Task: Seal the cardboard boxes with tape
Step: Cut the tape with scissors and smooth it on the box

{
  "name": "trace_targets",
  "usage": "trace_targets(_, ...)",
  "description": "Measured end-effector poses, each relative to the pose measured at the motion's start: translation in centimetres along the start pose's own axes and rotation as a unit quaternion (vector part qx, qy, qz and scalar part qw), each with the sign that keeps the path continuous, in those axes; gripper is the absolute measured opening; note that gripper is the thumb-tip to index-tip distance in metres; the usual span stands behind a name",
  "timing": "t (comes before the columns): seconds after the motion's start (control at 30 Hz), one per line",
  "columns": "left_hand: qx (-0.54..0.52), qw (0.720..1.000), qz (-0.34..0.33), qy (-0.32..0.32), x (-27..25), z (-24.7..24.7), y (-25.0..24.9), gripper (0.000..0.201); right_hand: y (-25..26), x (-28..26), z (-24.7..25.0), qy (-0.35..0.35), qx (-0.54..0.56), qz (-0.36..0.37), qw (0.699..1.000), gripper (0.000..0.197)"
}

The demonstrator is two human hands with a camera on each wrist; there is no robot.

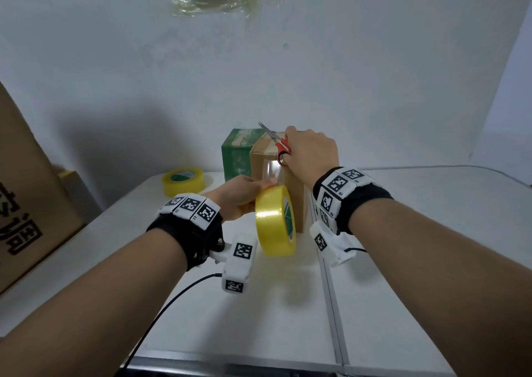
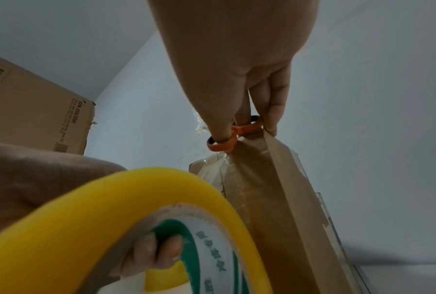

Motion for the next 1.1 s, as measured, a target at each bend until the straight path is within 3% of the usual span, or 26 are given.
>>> trace_targets(0.1,-0.015,1.0,0.008,0.0,-0.1,0.1,0.1,0.033,-0.1,-0.1,0.0,0.0,0.017,-0.003,1.0,0.025)
trace_targets(0.23,-0.116,0.993,0.017,0.003,-0.6,-0.2,0.6,0.014,-0.3,-0.1,-0.3,-0.009,0.029,-0.016,0.999,0.02)
trace_targets(0.33,-0.146,0.989,0.013,-0.004,-0.8,-0.5,0.9,0.014,-0.5,-0.3,-0.5,0.0,0.049,-0.025,0.998,0.022)
trace_targets(0.43,-0.144,0.989,0.005,-0.02,-0.8,-0.7,0.8,0.013,-1.4,-0.7,-0.2,0.028,0.118,-0.041,0.992,0.029)
trace_targets(0.57,-0.099,0.994,0.02,-0.028,-0.4,-0.5,1.1,0.015,-2.4,-1.7,2.0,-0.006,0.272,-0.07,0.96,0.027)
trace_targets(0.6,-0.093,0.995,0.024,-0.031,-0.4,-0.5,1.4,0.019,-2.5,-2.0,2.6,0.016,0.3,-0.073,0.951,0.026)
trace_targets(0.77,-0.096,0.994,0.007,-0.04,-0.4,-0.5,2.0,0.032,-2.3,-3.9,3.3,0.273,0.402,-0.1,0.868,0.011)
trace_targets(0.97,-0.092,0.994,-0.006,-0.059,-0.5,-0.6,1.6,0.022,-3.0,-5.5,3.0,0.446,0.279,-0.118,0.842,0.023)
trace_targets(1.1,-0.093,0.994,0.009,-0.055,-0.6,-0.5,1.5,0.025,-3.7,-5.3,1.9,0.466,0.226,-0.122,0.846,0.033)
Point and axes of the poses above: each hand's wrist, its own x-axis towards the middle knuckle, its own z-axis out of the back of the hand, y = z × x, the point moved 4 cm from there along x, towards the middle knuckle, and after that the axes turned 5 degrees about y, right-handed, at the moved point
